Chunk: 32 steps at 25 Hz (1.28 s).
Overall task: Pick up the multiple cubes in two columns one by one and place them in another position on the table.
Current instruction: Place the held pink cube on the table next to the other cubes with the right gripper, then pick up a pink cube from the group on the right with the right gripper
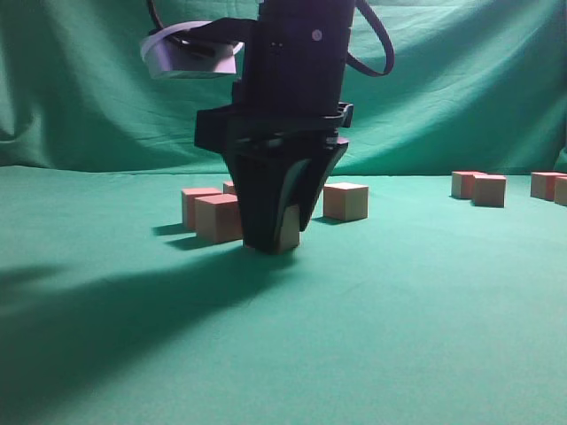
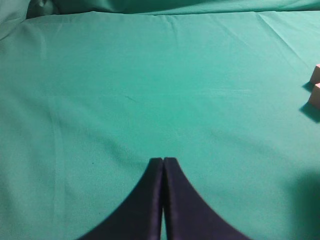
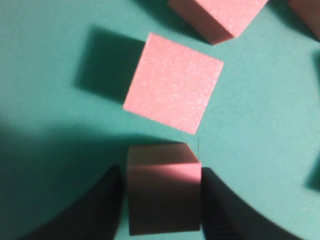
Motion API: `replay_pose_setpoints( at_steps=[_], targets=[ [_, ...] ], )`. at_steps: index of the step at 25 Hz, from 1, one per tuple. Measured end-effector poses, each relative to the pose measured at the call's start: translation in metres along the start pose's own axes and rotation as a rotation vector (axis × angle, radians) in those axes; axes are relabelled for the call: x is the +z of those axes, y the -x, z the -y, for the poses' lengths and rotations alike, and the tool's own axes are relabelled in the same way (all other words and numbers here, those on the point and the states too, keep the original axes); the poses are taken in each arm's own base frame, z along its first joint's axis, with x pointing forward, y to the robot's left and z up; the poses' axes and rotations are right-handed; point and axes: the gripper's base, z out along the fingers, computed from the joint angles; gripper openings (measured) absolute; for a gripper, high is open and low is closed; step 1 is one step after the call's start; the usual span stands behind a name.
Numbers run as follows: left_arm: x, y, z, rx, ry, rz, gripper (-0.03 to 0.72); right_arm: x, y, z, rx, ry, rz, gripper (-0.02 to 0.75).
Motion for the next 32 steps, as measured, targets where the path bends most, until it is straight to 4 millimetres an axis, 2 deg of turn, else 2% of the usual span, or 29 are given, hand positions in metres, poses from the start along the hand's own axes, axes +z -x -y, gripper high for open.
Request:
replay_pose_setpoints(
  at_steps=[6,7,9,13,17,20,21,22,23,26,27,29,32],
  targets=[
    [0.000,0.000,0.000,0.000,0.000,0.000,0.000,0.000,0.000,0.000,0.000,0.001,-0.002,0.636],
    [0.000,0.000,0.000,0.000,0.000,0.000,0.000,0.000,-0.001,0.000,0.000,0.002,-0.008,0.659],
    [0.000,0.000,0.000,0.000,0.000,0.000,0.000,-0.003,0.001,0.000,0.001,0.005,-0.018,0.645],
    [0.000,0.000,0.000,0.000,0.000,0.000,0.000,-0.022,0.011,0.005,0.014,0.006,-0.036,0.671],
    [0.000,0.000,0.000,0.000,0.000,0.000,0.000,-0.066,0.022,0.010,0.024,-0.008,0.001,0.671],
    [0.000,0.000,0.000,0.000,0.000,0.000,0.000,-0.113,0.026,0.013,0.040,-0.022,0.039,0.671],
    [0.000,0.000,0.000,0.000,0.000,0.000,0.000,-0.126,0.027,0.014,0.047,-0.034,0.060,0.604],
    [0.000,0.000,0.000,0.000,0.000,0.000,0.000,-0.139,0.027,0.015,0.055,-0.050,0.089,0.575],
    [0.000,0.000,0.000,0.000,0.000,0.000,0.000,-0.151,0.026,0.017,0.067,-0.068,0.111,0.578],
    [0.000,0.000,0.000,0.000,0.000,0.000,0.000,-0.180,0.015,0.021,0.086,-0.154,0.143,0.578],
    [0.000,0.000,0.000,0.000,0.000,0.000,0.000,-0.191,0.010,0.024,0.095,-0.202,0.156,0.552],
    [0.000,0.000,0.000,0.000,0.000,0.000,0.000,-0.213,-0.001,0.034,0.146,-0.295,0.185,0.552],
    [0.000,0.000,0.000,0.000,0.000,0.000,0.000,-0.243,-0.029,0.066,0.306,-0.410,0.222,0.552]
  ],
)
